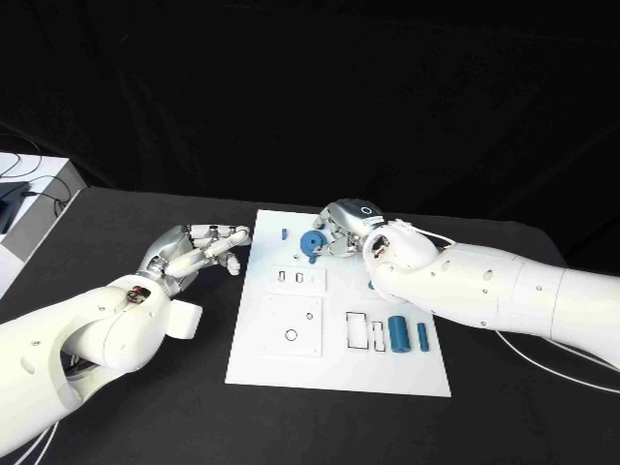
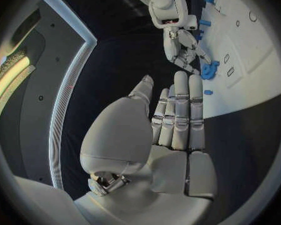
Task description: Assemble the parts on the task board
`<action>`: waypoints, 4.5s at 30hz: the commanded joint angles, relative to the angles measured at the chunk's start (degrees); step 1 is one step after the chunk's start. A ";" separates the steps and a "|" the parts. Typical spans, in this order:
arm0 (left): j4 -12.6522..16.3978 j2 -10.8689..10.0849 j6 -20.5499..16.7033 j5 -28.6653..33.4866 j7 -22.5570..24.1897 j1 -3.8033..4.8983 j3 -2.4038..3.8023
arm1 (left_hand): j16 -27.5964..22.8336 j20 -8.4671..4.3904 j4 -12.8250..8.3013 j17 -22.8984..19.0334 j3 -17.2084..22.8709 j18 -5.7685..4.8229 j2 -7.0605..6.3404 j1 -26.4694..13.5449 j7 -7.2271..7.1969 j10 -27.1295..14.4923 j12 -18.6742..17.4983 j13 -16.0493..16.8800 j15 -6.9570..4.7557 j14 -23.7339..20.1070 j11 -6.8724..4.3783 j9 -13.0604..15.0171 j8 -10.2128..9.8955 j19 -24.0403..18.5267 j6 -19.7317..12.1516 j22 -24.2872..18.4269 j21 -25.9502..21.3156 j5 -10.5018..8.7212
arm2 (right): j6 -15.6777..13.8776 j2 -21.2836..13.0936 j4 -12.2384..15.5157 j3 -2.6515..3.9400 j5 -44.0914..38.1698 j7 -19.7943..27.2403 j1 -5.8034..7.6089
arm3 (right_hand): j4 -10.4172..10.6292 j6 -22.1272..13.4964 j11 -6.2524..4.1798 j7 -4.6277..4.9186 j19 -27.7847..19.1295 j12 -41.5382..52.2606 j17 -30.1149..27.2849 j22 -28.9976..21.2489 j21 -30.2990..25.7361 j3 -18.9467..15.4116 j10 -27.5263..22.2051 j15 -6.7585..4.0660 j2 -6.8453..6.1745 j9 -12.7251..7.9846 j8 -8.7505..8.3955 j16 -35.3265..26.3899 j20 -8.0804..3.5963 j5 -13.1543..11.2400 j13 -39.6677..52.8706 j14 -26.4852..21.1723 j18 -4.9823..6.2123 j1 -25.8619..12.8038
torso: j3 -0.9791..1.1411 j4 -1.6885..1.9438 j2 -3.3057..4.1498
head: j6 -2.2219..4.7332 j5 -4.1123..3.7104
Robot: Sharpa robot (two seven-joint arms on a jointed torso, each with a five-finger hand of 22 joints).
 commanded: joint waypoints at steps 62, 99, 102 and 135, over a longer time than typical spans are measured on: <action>-0.06 -0.06 0.90 0.08 -0.01 -0.03 0.04 | 0.08 0.12 -0.03 -0.12 0.26 0.94 -0.16 0.05 0.03 -0.89 -0.08 0.02 0.01 -0.44 0.00 -0.04 -0.05 -0.53 -0.37 -0.38 0.43 -0.16 | -4.70 -0.74 1.49 0.08 1.86 2.21 -0.06 | 1.78 0.33 -0.25 0.04 5.18 0.52 0.58 12.02 0.94 -1.38 0.91 -0.01 1.32 -0.18 -0.23 -0.10 0.09 8.33 0.83 0.06 -1.21 -2.31 | 0.01 -0.08 0.03 | -0.21 0.15; -0.24 0.05 0.92 0.08 -0.05 -0.03 0.04 | 0.08 0.15 -0.12 -0.15 0.21 0.97 -0.12 0.03 -0.04 -0.88 -0.07 0.02 0.01 -0.43 -0.02 -0.04 -0.04 -0.57 -0.33 -0.57 0.54 -0.16 | 0.53 1.90 -1.05 0.05 0.61 -0.77 -0.31 | 3.69 -0.45 0.04 0.18 5.17 0.57 0.85 12.03 0.83 -1.70 -0.08 0.22 -1.23 0.06 -0.20 -0.01 0.32 2.38 0.11 0.03 -1.17 -1.54 | -0.02 -0.02 -0.04 | -1.03 0.27; -0.26 0.03 0.91 0.08 -0.04 -0.03 0.04 | 0.08 0.15 -0.12 -0.15 0.21 0.97 -0.12 0.03 -0.04 -0.88 -0.07 0.02 0.01 -0.43 -0.02 -0.04 -0.04 -0.57 -0.33 -0.57 0.54 -0.16 | 0.62 1.88 -1.11 0.05 0.54 -0.91 -0.32 | 2.79 -0.13 -0.04 0.11 5.17 0.67 0.80 12.04 0.86 -1.39 0.00 0.14 -0.61 0.05 -0.19 -0.09 0.26 3.08 0.12 0.01 -1.20 -1.37 | -0.01 0.02 -0.03 | -1.08 0.25; -0.42 0.00 0.84 0.08 -0.04 -0.04 0.04 | 0.08 0.18 -0.07 -0.17 0.16 0.95 -0.11 -0.05 0.02 -0.92 -0.08 0.02 0.04 -0.54 0.00 -0.05 -0.05 -0.69 -0.35 -0.80 0.69 -0.16 | 0.96 1.82 -1.42 0.05 -0.33 -2.46 -0.34 | -6.81 3.55 -1.05 -0.77 5.19 0.84 1.00 12.09 1.04 5.90 0.81 -0.66 6.52 -0.36 -0.21 -0.49 -0.56 9.74 1.06 0.15 -1.44 -3.51 | 0.05 -0.02 -0.06 | -1.12 0.17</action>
